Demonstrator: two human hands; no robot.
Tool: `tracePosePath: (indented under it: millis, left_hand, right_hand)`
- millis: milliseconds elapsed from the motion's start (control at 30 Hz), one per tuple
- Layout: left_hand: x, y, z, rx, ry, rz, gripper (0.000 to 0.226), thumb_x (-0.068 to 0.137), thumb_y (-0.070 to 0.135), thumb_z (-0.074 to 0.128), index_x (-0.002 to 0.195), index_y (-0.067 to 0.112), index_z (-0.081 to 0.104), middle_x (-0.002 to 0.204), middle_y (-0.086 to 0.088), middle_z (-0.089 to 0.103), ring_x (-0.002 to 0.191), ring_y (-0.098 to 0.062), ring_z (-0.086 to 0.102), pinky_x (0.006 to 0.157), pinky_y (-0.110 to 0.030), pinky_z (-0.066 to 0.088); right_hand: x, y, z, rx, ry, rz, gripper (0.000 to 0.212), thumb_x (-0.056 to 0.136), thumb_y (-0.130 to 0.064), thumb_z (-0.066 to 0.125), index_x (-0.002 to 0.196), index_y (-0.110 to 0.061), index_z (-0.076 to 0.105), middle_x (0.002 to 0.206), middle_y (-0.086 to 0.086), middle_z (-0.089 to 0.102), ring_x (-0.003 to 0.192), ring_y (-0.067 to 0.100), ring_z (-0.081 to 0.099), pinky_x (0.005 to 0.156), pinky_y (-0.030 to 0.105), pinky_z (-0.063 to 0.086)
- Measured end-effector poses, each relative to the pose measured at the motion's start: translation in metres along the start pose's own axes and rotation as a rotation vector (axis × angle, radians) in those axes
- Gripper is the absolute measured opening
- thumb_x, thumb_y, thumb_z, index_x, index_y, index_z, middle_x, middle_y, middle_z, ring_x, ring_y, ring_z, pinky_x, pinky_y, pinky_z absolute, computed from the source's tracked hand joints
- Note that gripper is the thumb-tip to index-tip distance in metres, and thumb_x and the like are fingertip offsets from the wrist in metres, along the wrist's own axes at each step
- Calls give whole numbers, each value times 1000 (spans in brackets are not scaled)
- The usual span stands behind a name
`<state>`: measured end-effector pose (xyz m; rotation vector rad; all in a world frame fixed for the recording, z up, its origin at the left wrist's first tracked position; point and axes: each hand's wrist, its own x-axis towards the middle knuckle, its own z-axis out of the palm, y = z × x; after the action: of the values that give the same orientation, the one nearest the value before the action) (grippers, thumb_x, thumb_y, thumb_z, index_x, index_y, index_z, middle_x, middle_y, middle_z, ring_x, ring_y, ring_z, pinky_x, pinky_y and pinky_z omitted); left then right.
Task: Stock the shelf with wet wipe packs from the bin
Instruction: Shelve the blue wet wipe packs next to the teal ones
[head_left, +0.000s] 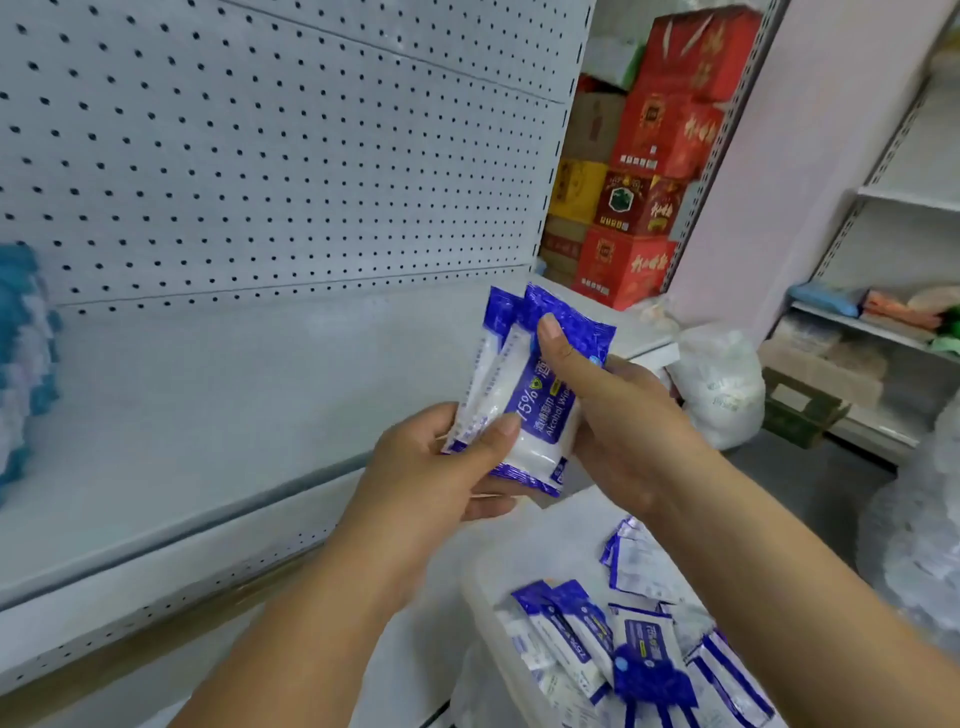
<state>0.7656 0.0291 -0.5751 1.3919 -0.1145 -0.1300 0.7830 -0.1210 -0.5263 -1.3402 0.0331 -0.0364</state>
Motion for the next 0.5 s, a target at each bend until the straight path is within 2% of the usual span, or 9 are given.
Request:
tracePosePath:
  millis: [67,100,167,200,333,500]
  left_hand:
    - [2,17,-18,6,90,49,21,87,23,75,106,18,71,91,-4,78,81,-24,76,75,-38,62]
    - [3,25,-29,32,137,89,20,84,20,77,103,17,71,87,-3,78,76,-21,76,67,-32,62]
    - [4,39,-51,83,236,169,20,81,18,81,97,15,70,82,-2,78,68,-18,75,54,-22,57]
    - [5,45,-63,115,278,197,19,80,18,81,95,15,70,82,-2,78,68,-18,75,52,-21,55]
    - [11,65,-110,220,386,250,18,83,24,79,97,19,71,82,1,77,67,-15,74,56,-21,57]
    - [32,88,-173,379,519,268,20,86,18,77,100,24,66,92,2,75,75,-15,73,69,-30,60]
  right_hand:
    - [7,-8,13,-56,-42,-39,33,90,-23,72,118,-6,66,105,11,77,92,24,76,73,34,63]
    - [12,-10,20,-109,-44,-63,35,88,-23,74,118,-8,66,103,8,77,91,22,76,72,32,62]
    - [24,-10,35,-164,-75,-73,41,84,-25,78,119,-8,66,103,6,78,93,22,76,73,30,61]
    - [31,-8,43,-159,-103,-59,42,83,-25,78,120,-8,66,104,7,77,95,22,75,74,30,61]
    - [58,1,75,-37,-107,24,43,80,-22,80,118,-7,68,105,6,78,97,21,75,85,35,60]
    - [94,12,116,108,-106,70,40,82,-15,81,118,-4,68,105,9,77,93,22,75,80,34,61]
